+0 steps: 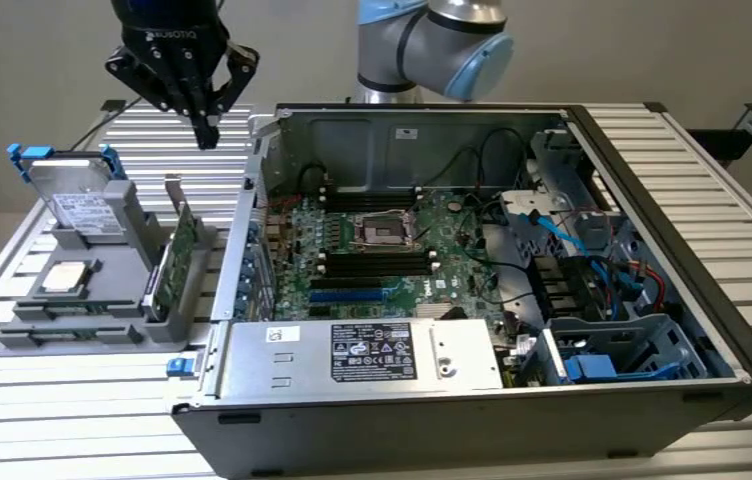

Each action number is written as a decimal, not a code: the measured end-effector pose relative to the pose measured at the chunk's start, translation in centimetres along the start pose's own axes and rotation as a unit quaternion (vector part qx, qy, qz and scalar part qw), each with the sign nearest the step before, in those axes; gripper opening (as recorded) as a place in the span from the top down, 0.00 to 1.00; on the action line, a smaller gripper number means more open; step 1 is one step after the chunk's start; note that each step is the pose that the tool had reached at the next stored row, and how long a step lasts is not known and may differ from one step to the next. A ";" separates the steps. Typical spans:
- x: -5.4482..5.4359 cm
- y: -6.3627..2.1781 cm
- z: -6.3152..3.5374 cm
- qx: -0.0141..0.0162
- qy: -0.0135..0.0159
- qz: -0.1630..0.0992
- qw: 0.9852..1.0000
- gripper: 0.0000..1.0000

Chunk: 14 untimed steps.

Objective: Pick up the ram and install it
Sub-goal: 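Reach for the ram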

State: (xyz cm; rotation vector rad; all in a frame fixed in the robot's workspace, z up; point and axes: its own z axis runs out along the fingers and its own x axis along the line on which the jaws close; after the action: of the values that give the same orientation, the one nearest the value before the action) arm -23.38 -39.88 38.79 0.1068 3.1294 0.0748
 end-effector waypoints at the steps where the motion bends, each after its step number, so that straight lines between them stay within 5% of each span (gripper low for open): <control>1: 0.4 -0.03 0.03 0.000 0.000 0.000 1.000 0.90; 14: 6.5 -0.50 1.14 0.000 0.002 0.000 1.000 0.90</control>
State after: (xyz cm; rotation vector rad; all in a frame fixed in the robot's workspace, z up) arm -29.85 -39.88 37.59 0.1072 3.1329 0.0745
